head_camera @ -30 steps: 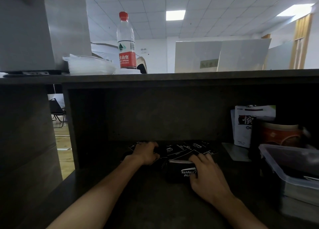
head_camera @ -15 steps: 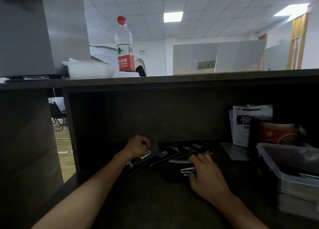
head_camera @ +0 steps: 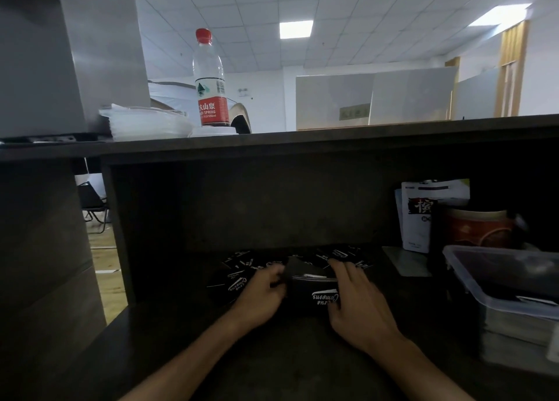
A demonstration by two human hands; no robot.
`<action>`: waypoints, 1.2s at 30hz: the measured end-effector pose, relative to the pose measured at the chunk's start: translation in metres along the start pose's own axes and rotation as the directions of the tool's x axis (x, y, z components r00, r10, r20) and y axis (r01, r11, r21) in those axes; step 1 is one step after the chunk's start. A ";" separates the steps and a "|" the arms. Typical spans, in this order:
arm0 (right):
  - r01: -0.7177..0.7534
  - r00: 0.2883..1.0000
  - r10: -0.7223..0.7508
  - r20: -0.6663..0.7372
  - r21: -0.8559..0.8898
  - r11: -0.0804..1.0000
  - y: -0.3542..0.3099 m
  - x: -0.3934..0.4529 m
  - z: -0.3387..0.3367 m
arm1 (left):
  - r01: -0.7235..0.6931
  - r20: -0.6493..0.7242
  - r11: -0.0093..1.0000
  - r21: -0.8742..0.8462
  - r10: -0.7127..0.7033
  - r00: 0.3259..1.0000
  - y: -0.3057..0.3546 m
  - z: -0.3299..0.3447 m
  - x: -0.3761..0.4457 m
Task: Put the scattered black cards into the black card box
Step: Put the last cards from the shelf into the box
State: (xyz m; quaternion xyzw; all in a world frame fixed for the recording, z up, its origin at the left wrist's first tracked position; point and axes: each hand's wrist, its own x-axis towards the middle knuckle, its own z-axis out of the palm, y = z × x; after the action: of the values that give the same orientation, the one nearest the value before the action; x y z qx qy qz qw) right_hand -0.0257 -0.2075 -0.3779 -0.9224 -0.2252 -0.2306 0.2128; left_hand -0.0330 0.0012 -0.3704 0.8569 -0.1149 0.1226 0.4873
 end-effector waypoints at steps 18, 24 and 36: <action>0.077 0.996 -0.075 0.041 -0.049 0.996 0.002 0.001 0.000 | 0.231 -0.228 0.920 0.317 -0.162 0.960 -0.009 -0.040 0.043; 0.076 0.997 -0.076 0.020 -0.034 0.997 0.000 -0.001 -0.002 | 0.023 -0.172 0.988 0.152 0.004 0.985 0.015 -0.035 0.008; 0.064 0.998 -0.062 0.022 -0.062 0.996 0.002 0.000 -0.001 | 0.208 -0.102 0.977 0.041 -0.203 0.974 0.029 -0.016 0.028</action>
State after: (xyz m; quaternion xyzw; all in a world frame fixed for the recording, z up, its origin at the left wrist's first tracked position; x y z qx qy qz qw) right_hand -0.0251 -0.2094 -0.3778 -0.9233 -0.2490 -0.2349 0.1743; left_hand -0.0173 -0.0011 -0.3302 0.8695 0.0015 0.1162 0.4801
